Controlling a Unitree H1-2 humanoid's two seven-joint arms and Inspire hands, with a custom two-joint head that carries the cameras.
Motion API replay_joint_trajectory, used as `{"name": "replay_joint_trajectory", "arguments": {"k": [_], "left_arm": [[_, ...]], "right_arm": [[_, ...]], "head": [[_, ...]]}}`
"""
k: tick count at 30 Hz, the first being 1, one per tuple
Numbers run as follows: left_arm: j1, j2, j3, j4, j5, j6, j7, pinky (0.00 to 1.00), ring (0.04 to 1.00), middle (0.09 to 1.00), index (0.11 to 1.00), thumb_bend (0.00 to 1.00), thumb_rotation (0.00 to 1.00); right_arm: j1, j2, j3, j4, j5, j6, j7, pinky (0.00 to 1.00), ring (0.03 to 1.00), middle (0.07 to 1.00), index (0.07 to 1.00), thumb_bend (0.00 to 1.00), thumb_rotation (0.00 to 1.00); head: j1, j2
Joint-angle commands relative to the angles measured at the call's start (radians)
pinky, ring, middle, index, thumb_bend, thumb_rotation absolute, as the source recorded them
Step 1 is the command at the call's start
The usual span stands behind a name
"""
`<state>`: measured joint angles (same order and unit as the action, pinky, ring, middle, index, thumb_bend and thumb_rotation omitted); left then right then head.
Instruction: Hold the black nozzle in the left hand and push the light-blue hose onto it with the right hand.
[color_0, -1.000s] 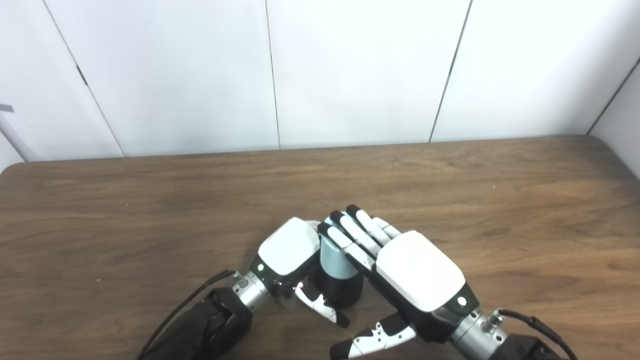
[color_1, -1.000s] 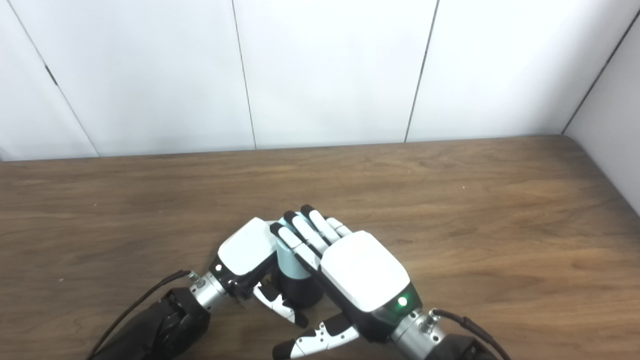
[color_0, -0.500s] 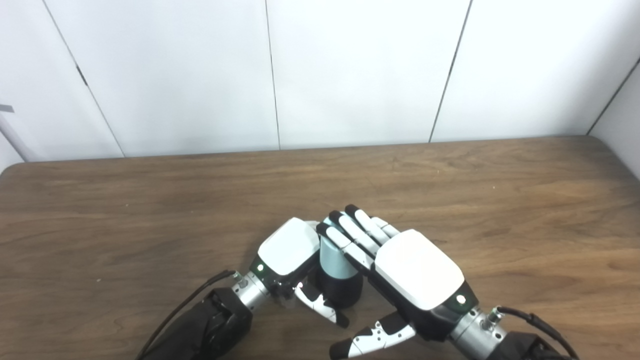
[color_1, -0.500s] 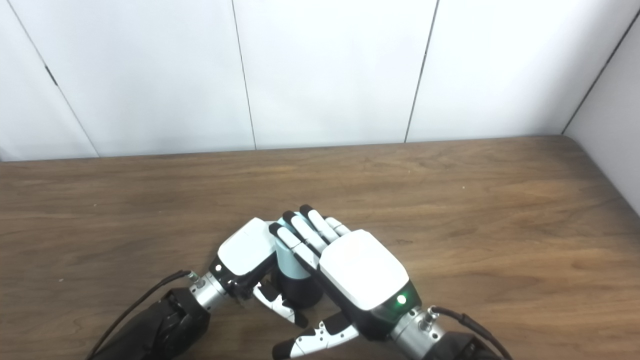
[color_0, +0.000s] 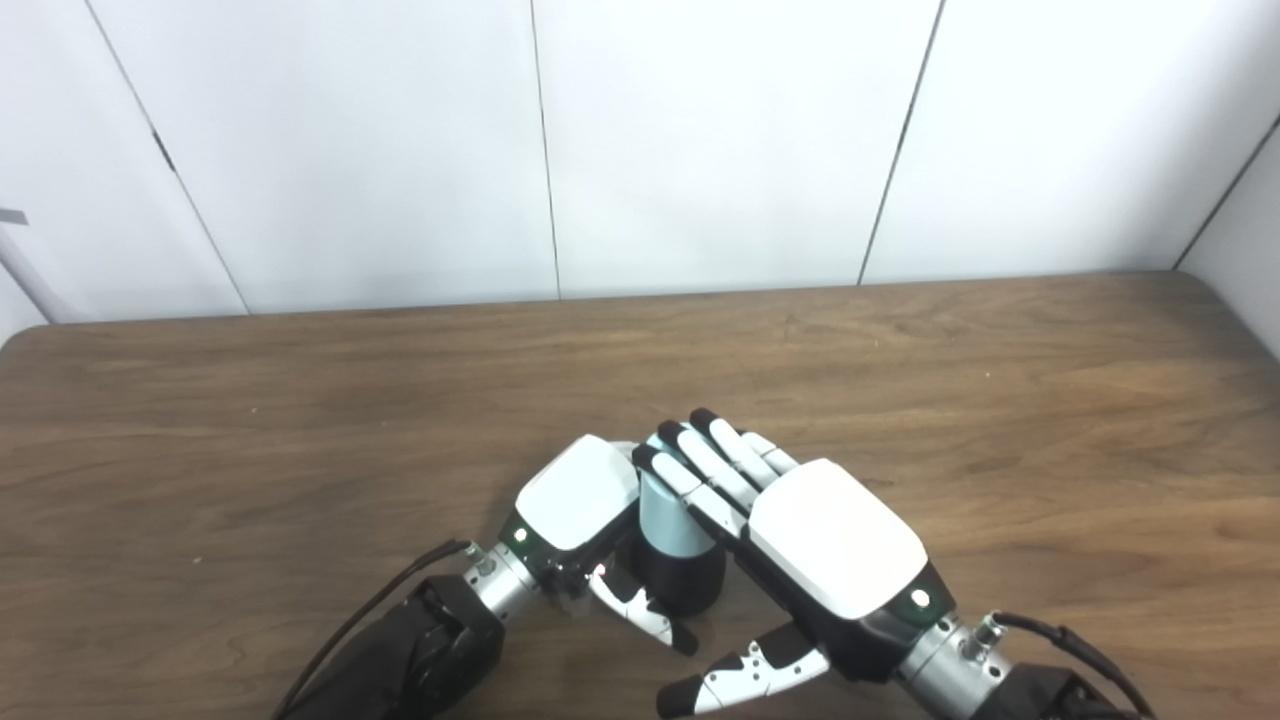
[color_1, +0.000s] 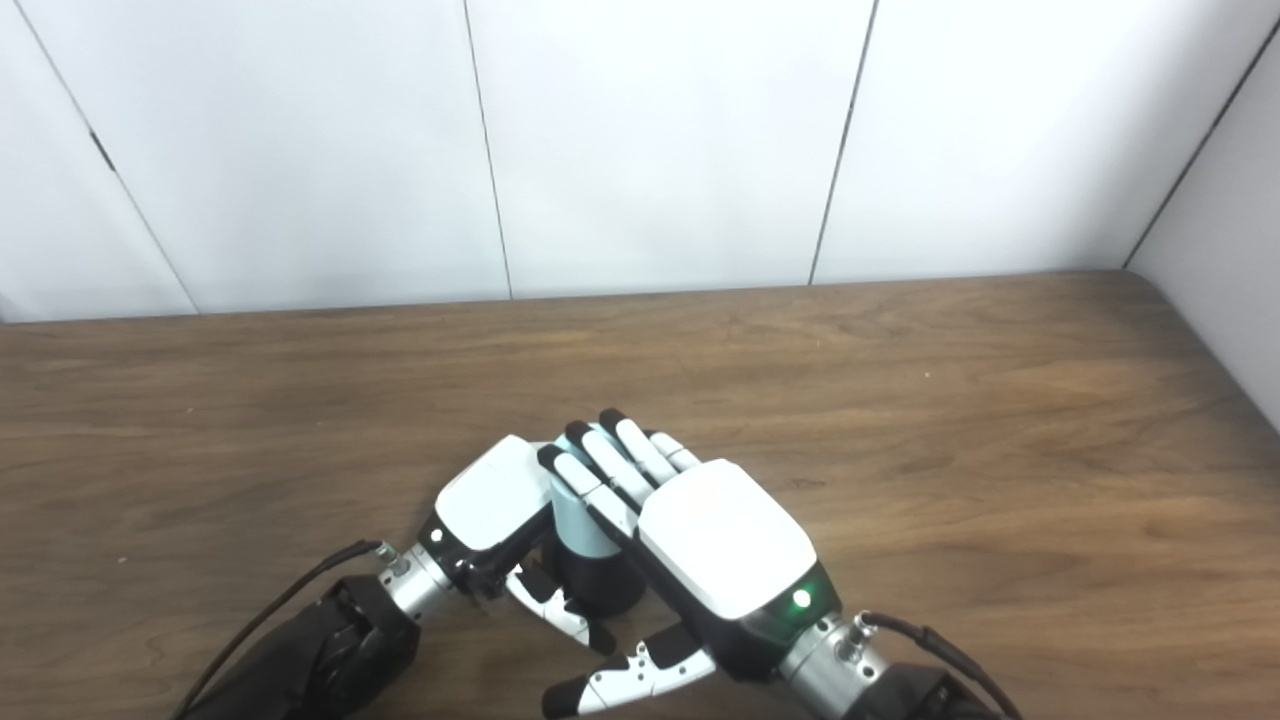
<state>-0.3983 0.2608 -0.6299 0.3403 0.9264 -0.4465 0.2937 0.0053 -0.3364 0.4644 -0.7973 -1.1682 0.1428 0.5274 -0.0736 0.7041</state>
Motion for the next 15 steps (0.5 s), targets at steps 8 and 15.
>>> {"name": "replay_joint_trajectory", "arguments": {"k": [8, 15], "left_arm": [[0.293, -0.103, -0.078, 0.148, -0.062, -0.023, 0.086, 0.58, 0.448, 0.462, 0.514, 0.50, 0.00], [0.294, -0.101, -0.079, 0.149, -0.042, -0.023, 0.105, 0.58, 0.454, 0.466, 0.503, 0.50, 0.00]], "right_arm": [[0.101, -0.099, 0.151, 0.174, 0.101, 0.020, 0.448, 0.92, 0.981, 0.996, 0.950, 0.81, 1.00], [0.119, -0.096, 0.129, 0.176, 0.120, -0.028, 0.286, 0.87, 0.934, 0.952, 0.919, 0.81, 1.00]], "head": [[-0.004, -0.001], [-0.003, -0.002]]}}
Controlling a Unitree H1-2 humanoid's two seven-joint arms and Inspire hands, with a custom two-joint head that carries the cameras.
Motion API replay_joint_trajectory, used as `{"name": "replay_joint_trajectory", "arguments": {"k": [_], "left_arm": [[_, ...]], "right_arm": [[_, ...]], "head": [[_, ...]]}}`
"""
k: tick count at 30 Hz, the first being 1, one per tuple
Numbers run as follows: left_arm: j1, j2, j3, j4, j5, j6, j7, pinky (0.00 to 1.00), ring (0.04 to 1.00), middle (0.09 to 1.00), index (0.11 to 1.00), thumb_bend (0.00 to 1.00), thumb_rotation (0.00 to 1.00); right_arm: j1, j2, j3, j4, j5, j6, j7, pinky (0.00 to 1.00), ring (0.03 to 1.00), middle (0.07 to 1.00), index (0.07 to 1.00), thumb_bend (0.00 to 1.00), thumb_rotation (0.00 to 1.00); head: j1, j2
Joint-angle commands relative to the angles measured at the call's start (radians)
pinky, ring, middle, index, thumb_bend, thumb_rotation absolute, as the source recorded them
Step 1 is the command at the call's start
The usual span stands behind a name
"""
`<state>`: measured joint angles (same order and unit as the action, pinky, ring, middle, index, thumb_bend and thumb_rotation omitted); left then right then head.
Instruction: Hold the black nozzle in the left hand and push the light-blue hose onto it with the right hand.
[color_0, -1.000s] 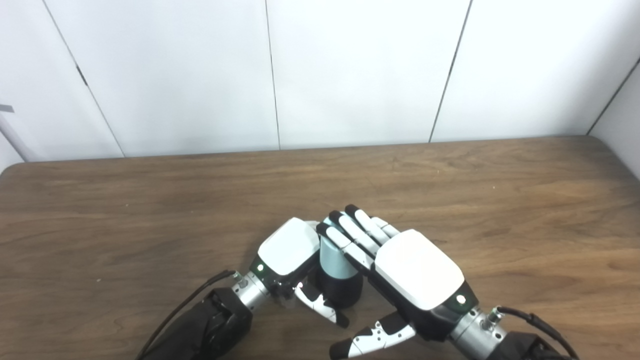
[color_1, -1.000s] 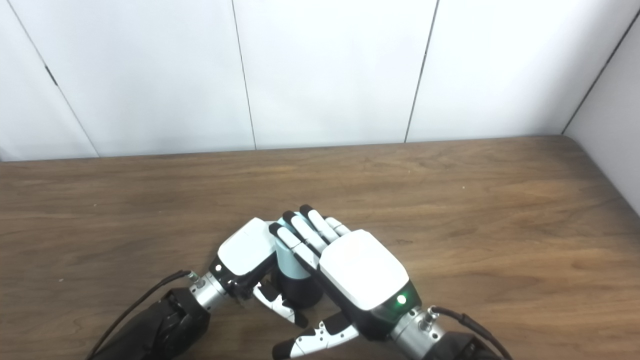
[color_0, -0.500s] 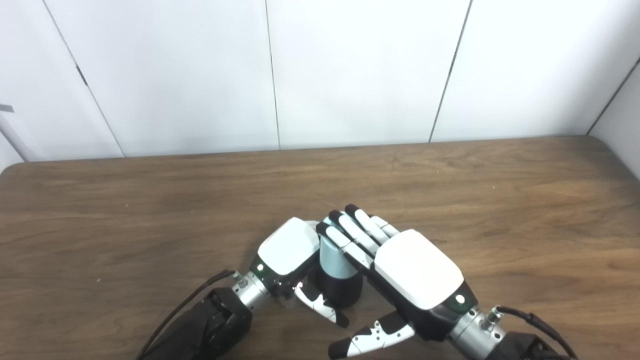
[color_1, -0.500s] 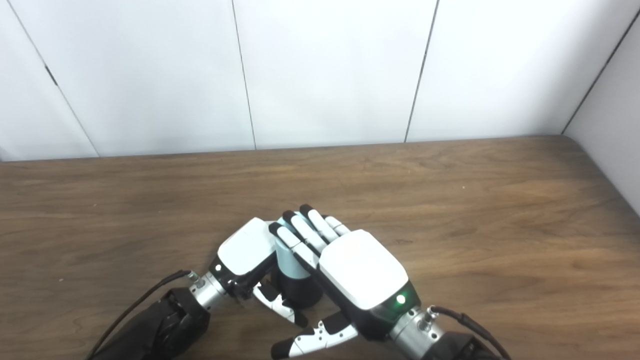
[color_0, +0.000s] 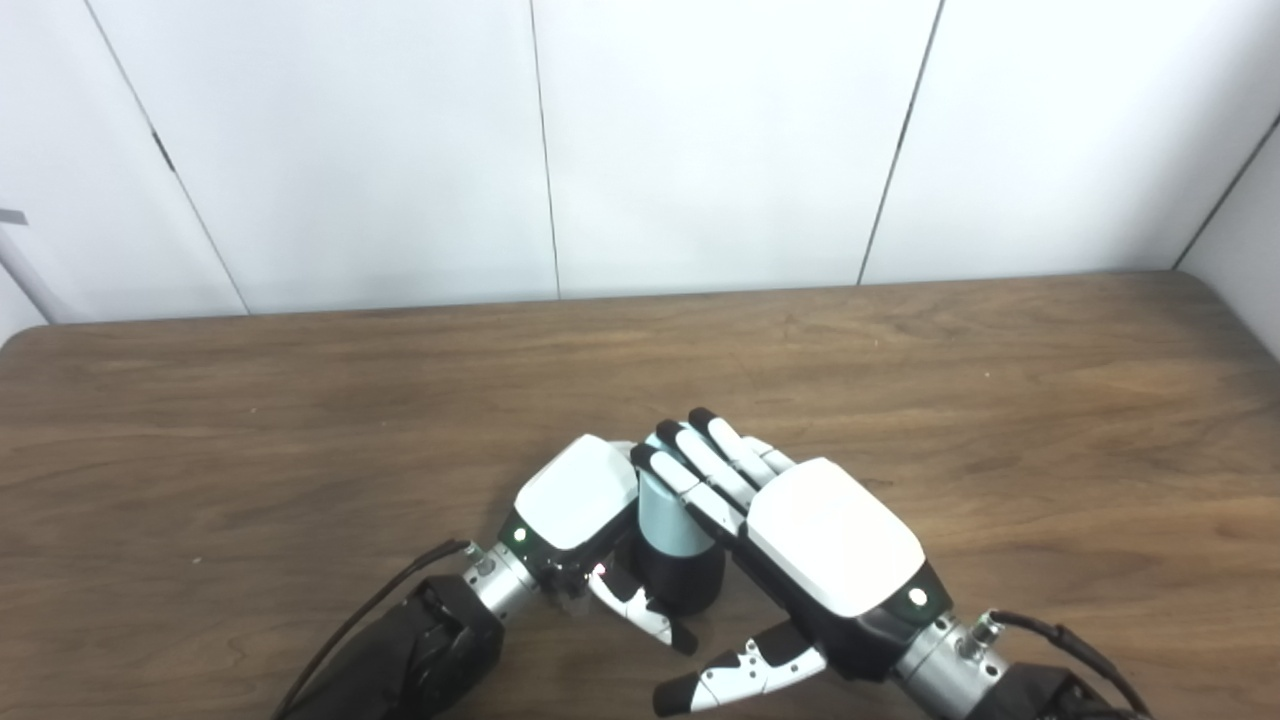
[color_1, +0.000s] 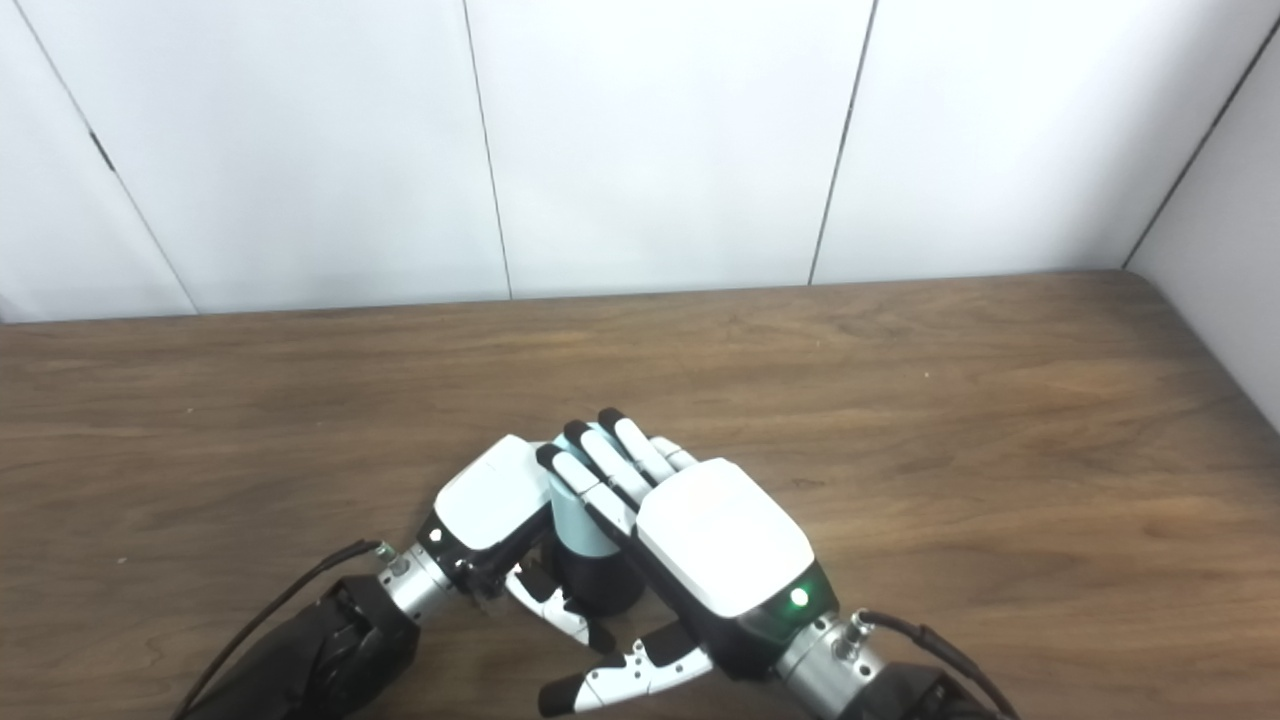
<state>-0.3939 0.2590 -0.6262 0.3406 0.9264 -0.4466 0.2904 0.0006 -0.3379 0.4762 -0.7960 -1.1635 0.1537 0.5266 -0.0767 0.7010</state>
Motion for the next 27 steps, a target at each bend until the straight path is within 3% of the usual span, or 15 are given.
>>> {"name": "replay_joint_trajectory", "arguments": {"k": [1, 5, 10, 14, 20, 27], "left_arm": [[0.289, -0.099, -0.084, 0.150, -0.042, -0.023, 0.111, 0.57, 0.455, 0.461, 0.505, 0.50, 0.00], [0.295, -0.099, -0.072, 0.139, -0.059, -0.022, 0.073, 0.59, 0.445, 0.465, 0.515, 0.50, 0.00], [0.295, -0.101, -0.070, 0.137, -0.056, -0.022, 0.072, 0.59, 0.419, 0.487, 0.524, 0.50, 0.00], [0.295, -0.102, -0.067, 0.138, -0.052, -0.021, 0.066, 0.59, 0.436, 0.496, 0.499, 0.50, 0.00], [0.300, -0.108, -0.053, 0.131, -0.044, -0.018, 0.043, 0.60, 0.424, 0.495, 0.513, 0.50, 0.00], [0.303, -0.109, -0.051, 0.129, -0.042, -0.022, 0.054, 0.59, 0.428, 0.489, 0.520, 0.50, 0.00]], "right_arm": [[0.128, -0.095, 0.113, 0.175, 0.116, -0.055, 0.248, 0.85, 0.916, 0.935, 0.902, 0.81, 0.99], [0.144, -0.092, 0.101, 0.179, 0.131, -0.102, 0.101, 0.80, 0.864, 0.887, 0.862, 0.83, 0.94], [0.156, -0.088, 0.096, 0.196, 0.156, -0.139, -0.064, 0.71, 0.782, 0.816, 0.789, 0.83, 0.89], [0.158, -0.091, 0.097, 0.211, 0.185, -0.158, -0.152, 0.67, 0.744, 0.781, 0.748, 0.80, 0.88], [0.154, -0.103, 0.110, 0.221, 0.201, -0.153, -0.186, 0.68, 0.758, 0.789, 0.746, 0.79, 0.86], [0.150, -0.115, 0.127, 0.219, 0.188, -0.129, -0.153, 0.70, 0.779, 0.808, 0.772, 0.81, 0.86]], "head": [[0.000, 0.001], [0.000, 0.002], [0.000, 0.002], [0.000, 0.001], [0.000, 0.001], [0.001, 0.003]]}}
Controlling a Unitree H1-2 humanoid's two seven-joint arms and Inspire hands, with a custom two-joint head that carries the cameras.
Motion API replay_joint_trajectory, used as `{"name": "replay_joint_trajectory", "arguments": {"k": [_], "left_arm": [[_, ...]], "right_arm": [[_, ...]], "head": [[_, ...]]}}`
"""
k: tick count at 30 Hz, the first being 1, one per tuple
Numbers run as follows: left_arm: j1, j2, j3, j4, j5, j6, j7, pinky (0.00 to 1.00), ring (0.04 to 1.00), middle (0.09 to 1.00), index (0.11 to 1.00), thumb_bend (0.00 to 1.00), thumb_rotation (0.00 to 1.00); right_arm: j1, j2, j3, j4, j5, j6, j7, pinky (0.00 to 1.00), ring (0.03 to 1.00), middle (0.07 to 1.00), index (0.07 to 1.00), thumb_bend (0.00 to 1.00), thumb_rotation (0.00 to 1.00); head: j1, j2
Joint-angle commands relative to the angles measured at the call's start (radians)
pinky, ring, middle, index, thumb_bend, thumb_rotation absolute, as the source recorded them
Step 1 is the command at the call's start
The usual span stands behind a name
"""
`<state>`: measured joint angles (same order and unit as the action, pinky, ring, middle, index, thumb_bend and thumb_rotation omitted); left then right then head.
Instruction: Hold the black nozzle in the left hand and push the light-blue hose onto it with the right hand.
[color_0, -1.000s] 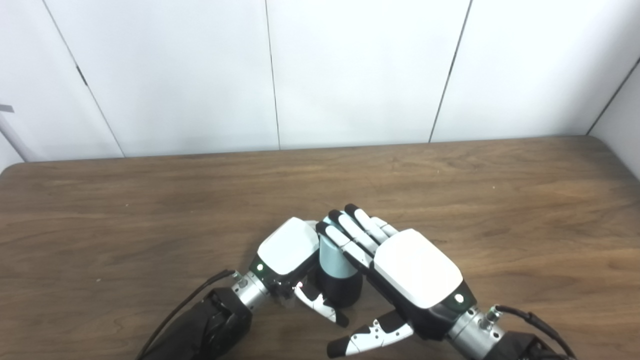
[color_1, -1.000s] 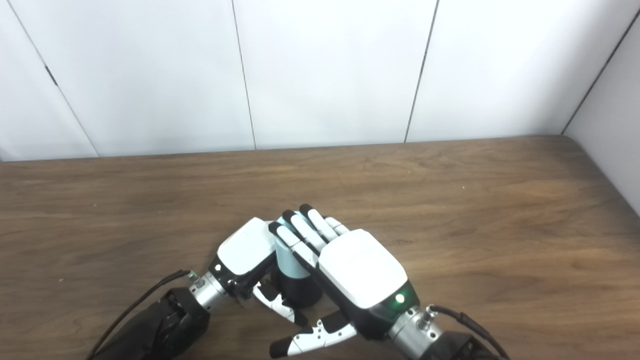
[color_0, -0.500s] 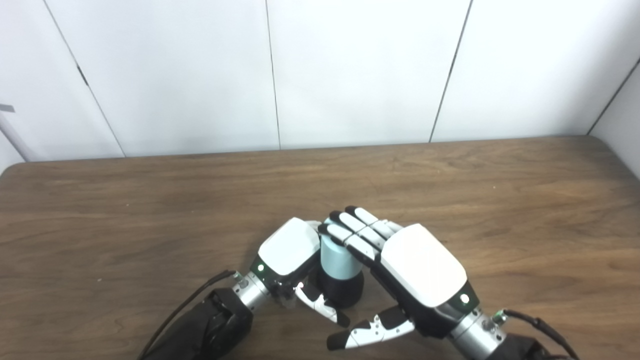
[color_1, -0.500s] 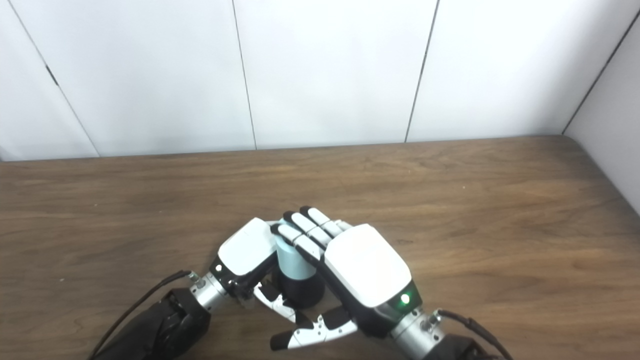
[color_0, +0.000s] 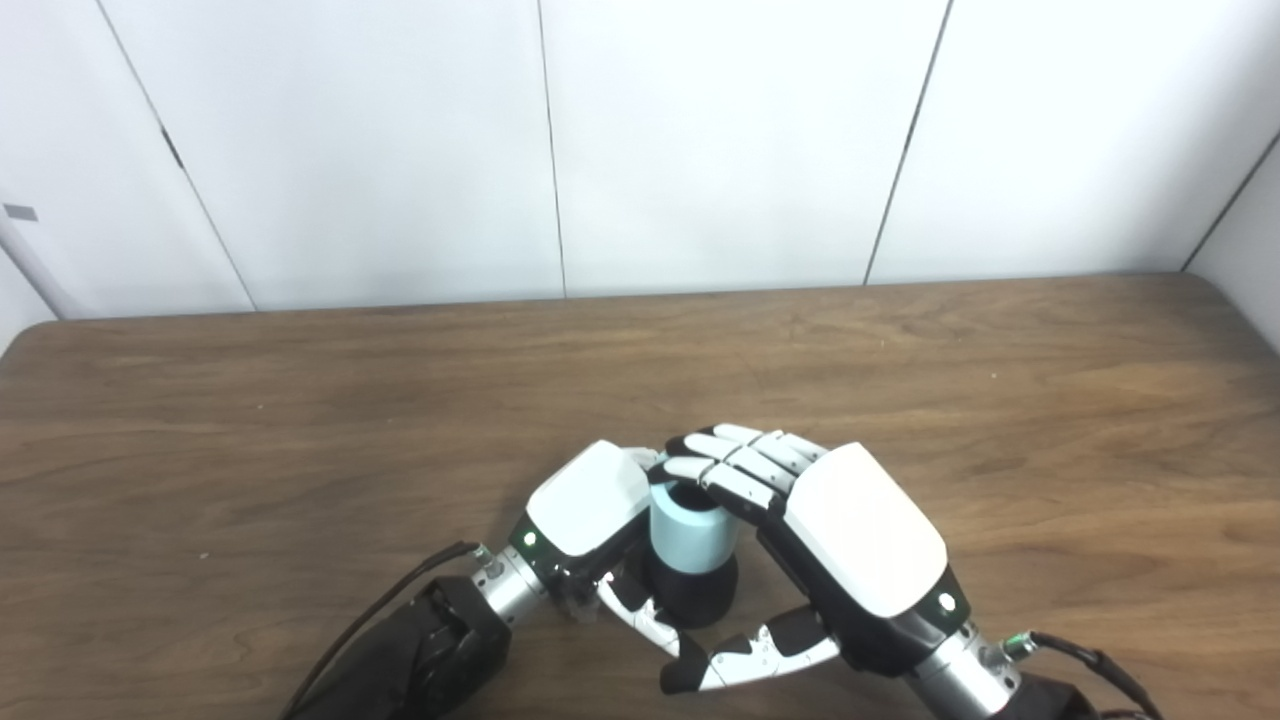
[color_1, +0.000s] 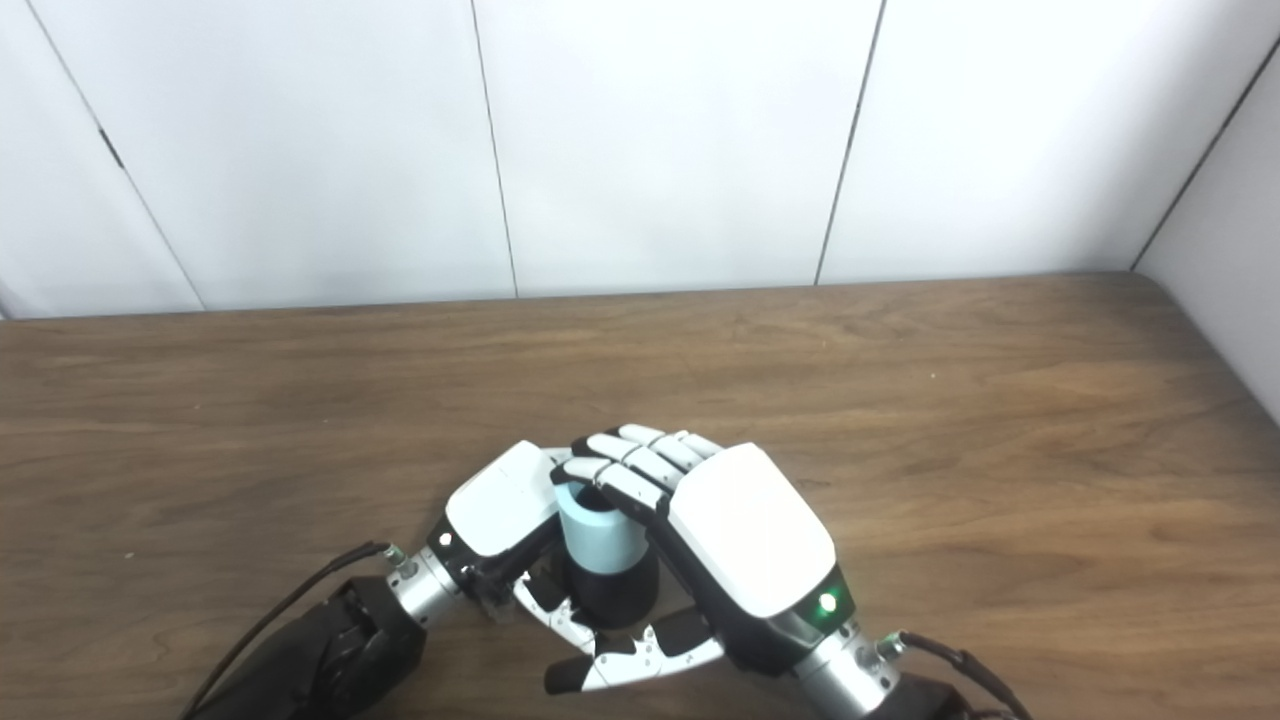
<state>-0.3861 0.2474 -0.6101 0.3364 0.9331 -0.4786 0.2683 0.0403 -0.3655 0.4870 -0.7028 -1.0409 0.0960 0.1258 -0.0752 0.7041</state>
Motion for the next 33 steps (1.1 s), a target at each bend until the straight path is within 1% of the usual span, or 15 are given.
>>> {"name": "replay_joint_trajectory", "arguments": {"k": [1, 5, 8, 10, 11, 12, 14, 17, 20, 22, 23, 26, 30, 32, 33], "left_arm": [[0.294, -0.097, -0.069, 0.134, -0.048, 0.010, 0.080, 0.59, 0.426, 0.488, 0.521, 0.50, 0.00], [0.293, -0.097, -0.072, 0.138, -0.053, 0.010, 0.083, 0.59, 0.418, 0.487, 0.528, 0.50, 0.00], [0.292, -0.096, -0.071, 0.133, -0.052, 0.010, 0.074, 0.59, 0.433, 0.480, 0.523, 0.50, 0.00], [0.290, -0.093, -0.078, 0.134, -0.060, 0.009, 0.080, 0.59, 0.435, 0.484, 0.515, 0.50, 0.00], [0.288, -0.090, -0.086, 0.137, -0.067, 0.009, 0.088, 0.59, 0.435, 0.483, 0.513, 0.50, 0.00], [0.286, -0.088, -0.093, 0.139, -0.074, 0.009, 0.093, 0.59, 0.435, 0.483, 0.513, 0.50, 0.00], [0.283, -0.084, -0.102, 0.142, -0.089, 0.009, 0.101, 0.59, 0.440, 0.473, 0.517, 0.50, 0.00], [0.281, -0.083, -0.109, 0.147, -0.101, 0.009, 0.106, 0.59, 0.447, 0.464, 0.518, 0.50, 0.00], [0.283, -0.082, -0.106, 0.140, -0.118, 0.009, 0.086, 0.60, 0.453, 0.460, 0.518, 0.50, 0.00], [0.284, -0.083, -0.101, 0.138, -0.119, 0.009, 0.076, 0.60, 0.455, 0.460, 0.516, 0.50, 0.00], [0.284, -0.083, -0.100, 0.138, -0.118, 0.009, 0.076, 0.60, 0.454, 0.461, 0.516, 0.50, 0.00], [0.282, -0.085, -0.105, 0.145, -0.103, 0.009, 0.097, 0.59, 0.452, 0.462, 0.517, 0.50, 0.00], [0.280, -0.087, -0.108, 0.151, -0.106, 0.009, 0.104, 0.59, 0.450, 0.465, 0.515, 0.50, 0.00], [0.279, -0.088, -0.106, 0.150, -0.103, 0.009, 0.100, 0.59, 0.447, 0.463, 0.519, 0.50, 0.00], [0.279, -0.089, -0.104, 0.149, -0.098, 0.009, 0.101, 0.59, 0.443, 0.464, 0.521, 0.50, 0.00]], "right_arm": [[0.110, -0.087, 0.117, 0.126, 0.065, -0.068, 0.252, 0.70, 0.787, 0.814, 0.778, 0.81, 0.86], [0.114, -0.085, 0.115, 0.130, 0.061, -0.067, 0.236, 0.73, 0.811, 0.835, 0.792, 0.82, 0.83], [0.115, -0.078, 0.106, 0.132, 0.052, -0.069, 0.205, 0.79, 0.871, 0.887, 0.851, 0.82, 0.80], [0.115, -0.070, 0.098, 0.138, 0.042, -0.072, 0.176, 0.83, 0.921, 0.938, 0.917, 0.82, 0.79], [0.115, -0.066, 0.093, 0.142, 0.035, -0.072, 0.162, 0.85, 0.950, 0.968, 0.951, 0.82, 0.80], [0.114, -0.061, 0.089, 0.146, 0.029, -0.072, 0.150, 0.86, 0.954, 0.972, 0.955, 0.82, 0.80], [0.113, -0.053, 0.081, 0.153, 0.020, -0.072, 0.132, 0.90, 0.990, 0.995, 0.989, 0.82, 0.82], [0.111, -0.033, 0.066, 0.162, 0.003, -0.068, 0.104, 0.95, 0.999, 1.000, 0.999, 0.82, 0.83], [0.101, -0.021, 0.058, 0.156, -0.018, -0.056, 0.120, 0.98, 1.000, 1.000, 1.000, 0.81, 0.85], [0.093, -0.021, 0.056, 0.151, -0.019, -0.052, 0.139, 0.98, 1.000, 1.000, 1.000, 0.81, 0.85], [0.092, -0.021, 0.055, 0.151, -0.019, -0.052, 0.142, 0.97, 1.000, 1.000, 1.000, 0.81, 0.85], [0.084, -0.033, 0.061, 0.143, -0.025, -0.044, 0.197, 0.94, 1.000, 1.000, 0.987, 0.80, 0.87], [0.076, -0.045, 0.066, 0.132, -0.019, -0.025, 0.274, 0.92, 0.995, 0.995, 0.967, 0.79, 0.90], [0.070, -0.052, 0.070, 0.126, -0.014, -0.020, 0.312, 0.90, 0.977, 0.978, 0.947, 0.80, 0.90], [0.068, -0.055, 0.071, 0.123, -0.008, -0.020, 0.326, 0.88, 0.953, 0.955, 0.921, 0.80, 0.89]], "head": [[-0.001, 0.000], [-0.002, -0.002], [-0.002, -0.003], [-0.001, -0.004], [-0.001, -0.004], [-0.001, -0.004], [-0.002, -0.006], [-0.002, -0.006], [-0.002, -0.006], [-0.001, -0.005], [-0.001, -0.005], [-0.001, -0.003], [-0.002, -0.004], [-0.003, -0.004], [-0.003, -0.004]]}}
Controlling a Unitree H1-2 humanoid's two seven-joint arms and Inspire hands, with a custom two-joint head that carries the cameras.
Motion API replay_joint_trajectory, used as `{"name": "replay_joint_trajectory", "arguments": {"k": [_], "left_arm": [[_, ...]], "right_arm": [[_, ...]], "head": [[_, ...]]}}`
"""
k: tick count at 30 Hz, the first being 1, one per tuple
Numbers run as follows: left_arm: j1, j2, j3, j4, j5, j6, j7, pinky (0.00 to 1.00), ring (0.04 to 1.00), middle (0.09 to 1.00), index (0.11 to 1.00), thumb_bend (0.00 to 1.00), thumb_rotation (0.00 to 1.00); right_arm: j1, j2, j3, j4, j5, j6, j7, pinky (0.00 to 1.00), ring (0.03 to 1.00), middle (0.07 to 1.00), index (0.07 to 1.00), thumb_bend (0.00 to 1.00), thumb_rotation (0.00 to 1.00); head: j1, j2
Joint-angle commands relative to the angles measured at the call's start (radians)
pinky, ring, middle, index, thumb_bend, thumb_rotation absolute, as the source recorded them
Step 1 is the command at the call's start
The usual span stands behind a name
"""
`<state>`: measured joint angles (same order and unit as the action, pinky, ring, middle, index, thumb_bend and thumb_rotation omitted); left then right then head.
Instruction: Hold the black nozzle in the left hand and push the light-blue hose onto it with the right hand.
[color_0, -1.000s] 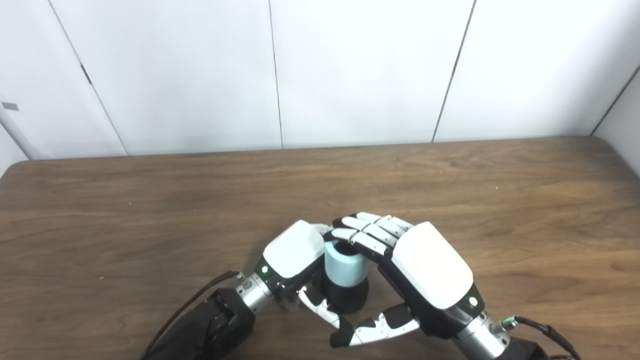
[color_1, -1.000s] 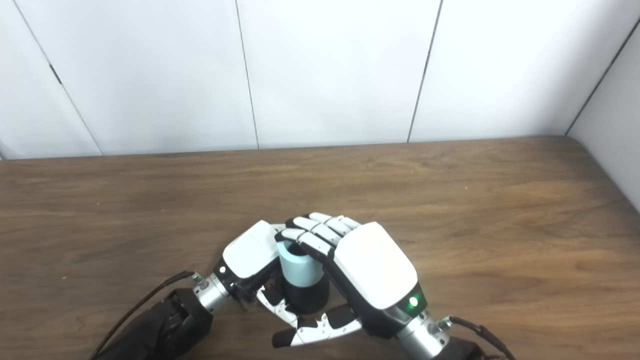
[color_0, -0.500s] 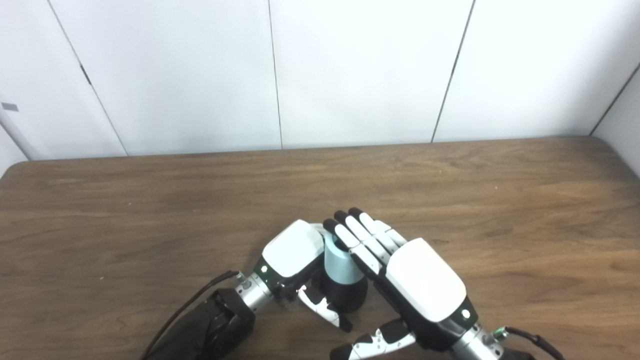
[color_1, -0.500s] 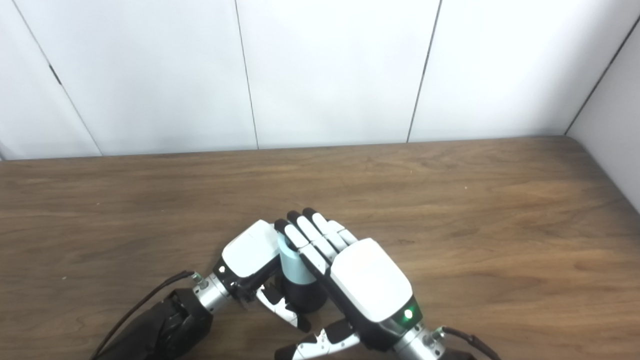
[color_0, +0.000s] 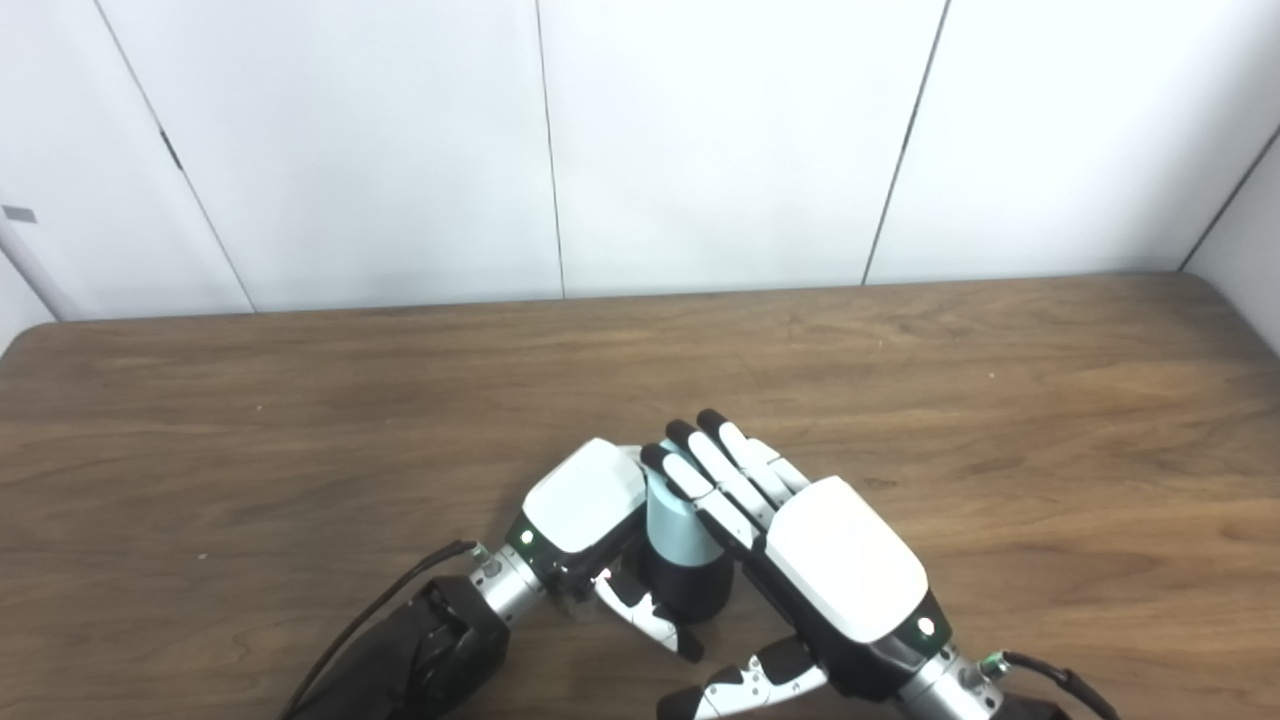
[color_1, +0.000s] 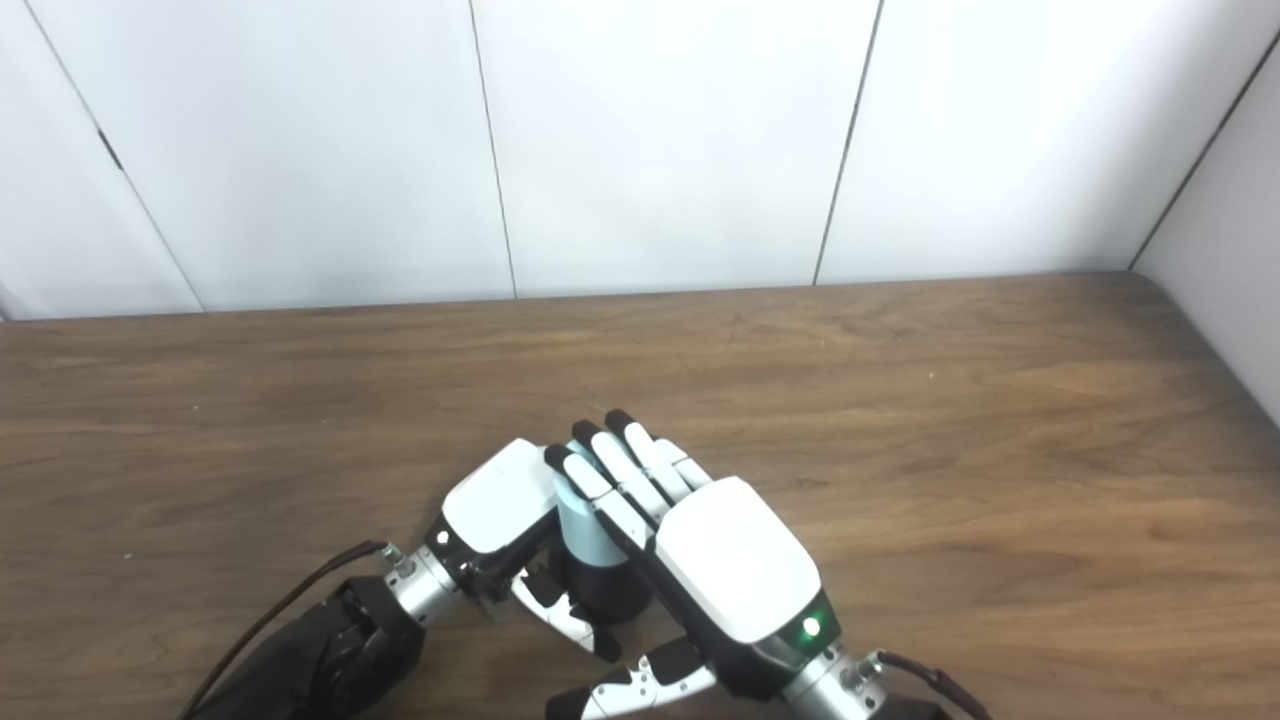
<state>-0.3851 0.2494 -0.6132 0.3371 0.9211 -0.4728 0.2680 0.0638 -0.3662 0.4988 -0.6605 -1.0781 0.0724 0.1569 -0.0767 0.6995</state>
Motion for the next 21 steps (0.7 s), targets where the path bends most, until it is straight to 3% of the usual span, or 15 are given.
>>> {"name": "replay_joint_trajectory", "arguments": {"k": [1, 5, 10, 21], "left_arm": [[0.278, -0.091, -0.100, 0.149, -0.081, 0.003, 0.105, 0.58, 0.440, 0.466, 0.522, 0.50, 0.00], [0.276, -0.091, -0.103, 0.153, -0.080, 0.003, 0.108, 0.58, 0.440, 0.478, 0.509, 0.50, 0.00], [0.279, -0.092, -0.098, 0.147, -0.079, 0.003, 0.100, 0.58, 0.431, 0.477, 0.519, 0.50, 0.00], [0.283, -0.100, -0.083, 0.146, -0.047, 0.003, 0.100, 0.58, 0.449, 0.468, 0.510, 0.50, 0.00]], "right_arm": [[0.044, -0.056, 0.060, 0.081, 0.036, 0.002, 0.299, 0.86, 0.934, 0.938, 0.902, 0.80, 0.88], [0.042, -0.062, 0.067, 0.081, 0.047, 0.002, 0.315, 0.79, 0.855, 0.860, 0.821, 0.81, 0.85], [0.037, -0.071, 0.083, 0.074, 0.032, 0.014, 0.369, 0.78, 0.827, 0.833, 0.797, 0.80, 0.87], [0.032, -0.087, 0.120, 0.054, -0.044, 0.036, 0.565, 0.87, 0.901, 0.911, 0.873, 0.80, 0.99]], "head": [[-0.001, 0.000], [-0.002, -0.001], [-0.002, 0.001], [0.001, 0.003]]}}
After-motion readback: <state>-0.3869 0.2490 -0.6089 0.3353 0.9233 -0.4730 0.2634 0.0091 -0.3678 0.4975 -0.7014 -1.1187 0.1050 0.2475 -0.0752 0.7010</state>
